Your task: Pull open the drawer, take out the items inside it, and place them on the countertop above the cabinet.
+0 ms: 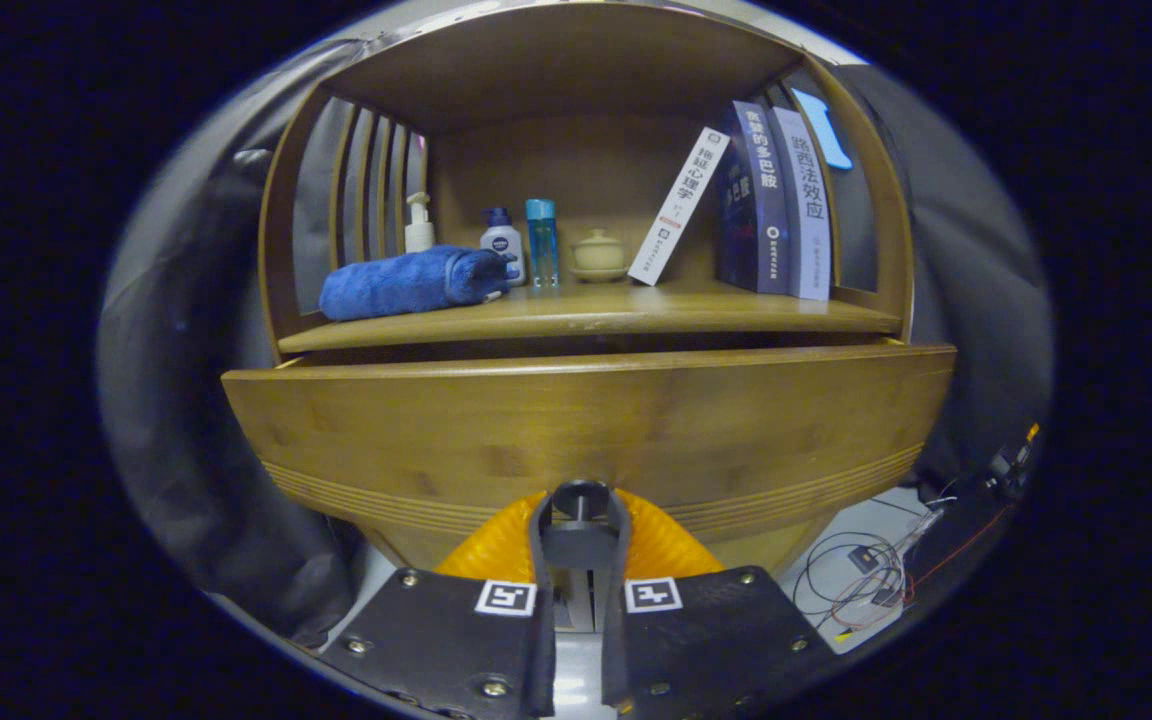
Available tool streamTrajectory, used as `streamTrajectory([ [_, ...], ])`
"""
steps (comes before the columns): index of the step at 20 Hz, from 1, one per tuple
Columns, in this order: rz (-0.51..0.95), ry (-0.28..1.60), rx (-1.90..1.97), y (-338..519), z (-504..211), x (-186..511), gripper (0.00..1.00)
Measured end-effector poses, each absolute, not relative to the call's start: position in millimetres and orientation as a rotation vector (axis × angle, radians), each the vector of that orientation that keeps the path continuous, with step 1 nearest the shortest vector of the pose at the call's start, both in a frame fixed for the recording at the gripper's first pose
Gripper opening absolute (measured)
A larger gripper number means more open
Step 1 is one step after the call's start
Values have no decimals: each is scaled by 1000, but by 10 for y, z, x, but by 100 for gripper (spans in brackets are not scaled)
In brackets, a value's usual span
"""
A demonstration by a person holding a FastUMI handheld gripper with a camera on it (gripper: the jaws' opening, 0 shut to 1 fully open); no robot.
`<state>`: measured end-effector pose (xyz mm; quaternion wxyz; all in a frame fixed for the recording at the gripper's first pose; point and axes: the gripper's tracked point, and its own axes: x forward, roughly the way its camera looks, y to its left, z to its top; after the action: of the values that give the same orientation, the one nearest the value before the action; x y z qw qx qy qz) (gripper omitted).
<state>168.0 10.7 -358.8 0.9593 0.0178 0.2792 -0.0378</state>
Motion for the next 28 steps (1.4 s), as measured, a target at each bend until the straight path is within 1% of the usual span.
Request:
streamTrajectory([
  [10, -63, 582, 43, 205, -3438, 743, 18],
  [21, -61, 622, 73, 352, -3394, 41, 18],
  [28, -60, 621, 49, 347, -3409, -41, 18],
])
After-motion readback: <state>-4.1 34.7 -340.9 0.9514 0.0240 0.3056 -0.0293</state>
